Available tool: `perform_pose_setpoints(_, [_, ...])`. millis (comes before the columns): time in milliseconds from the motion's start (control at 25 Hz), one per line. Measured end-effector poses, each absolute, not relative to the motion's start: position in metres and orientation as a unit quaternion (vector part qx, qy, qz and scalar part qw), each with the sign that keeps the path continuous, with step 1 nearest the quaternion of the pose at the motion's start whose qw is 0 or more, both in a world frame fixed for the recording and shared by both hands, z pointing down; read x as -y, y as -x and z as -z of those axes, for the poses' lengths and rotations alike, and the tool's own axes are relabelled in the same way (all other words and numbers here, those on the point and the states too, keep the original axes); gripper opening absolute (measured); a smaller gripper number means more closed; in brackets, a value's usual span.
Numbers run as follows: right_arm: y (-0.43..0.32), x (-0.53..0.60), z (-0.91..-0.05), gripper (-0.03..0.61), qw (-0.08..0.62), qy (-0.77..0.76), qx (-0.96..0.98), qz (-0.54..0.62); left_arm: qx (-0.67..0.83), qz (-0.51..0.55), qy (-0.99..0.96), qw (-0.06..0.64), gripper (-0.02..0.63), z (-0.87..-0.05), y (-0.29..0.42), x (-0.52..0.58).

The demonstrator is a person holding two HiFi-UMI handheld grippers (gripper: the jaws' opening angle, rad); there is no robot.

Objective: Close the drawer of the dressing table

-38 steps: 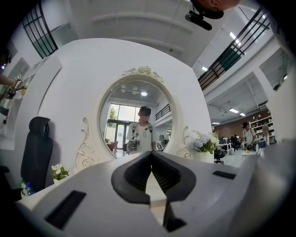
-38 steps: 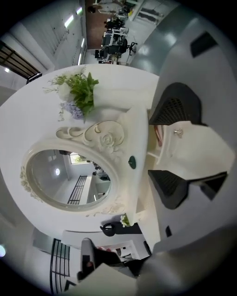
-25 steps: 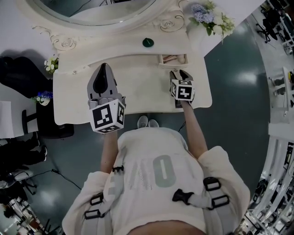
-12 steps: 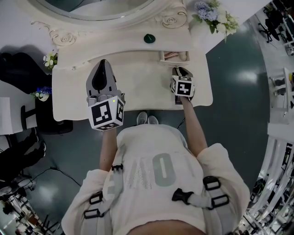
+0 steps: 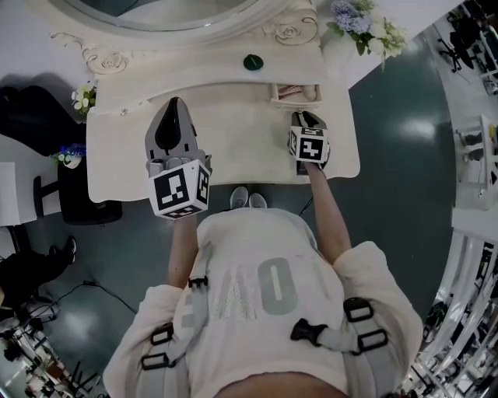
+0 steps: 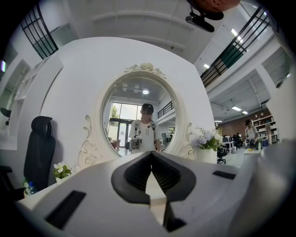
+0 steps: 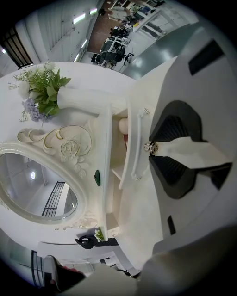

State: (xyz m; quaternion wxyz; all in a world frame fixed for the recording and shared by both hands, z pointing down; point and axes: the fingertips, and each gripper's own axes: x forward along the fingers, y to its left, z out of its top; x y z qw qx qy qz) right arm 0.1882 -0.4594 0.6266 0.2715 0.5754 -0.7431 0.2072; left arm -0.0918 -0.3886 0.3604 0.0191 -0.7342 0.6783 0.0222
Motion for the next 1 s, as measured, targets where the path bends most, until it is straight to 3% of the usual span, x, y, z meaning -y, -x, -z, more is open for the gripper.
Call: perform_pose_setpoints(1000, [-0.185, 0.488, -0.614, 0.103, 0.272, -0.57, 0.752, -0.187, -0.689, -0.016, 0.724, 0.02, 0.018, -0.36, 0.1, 0.39])
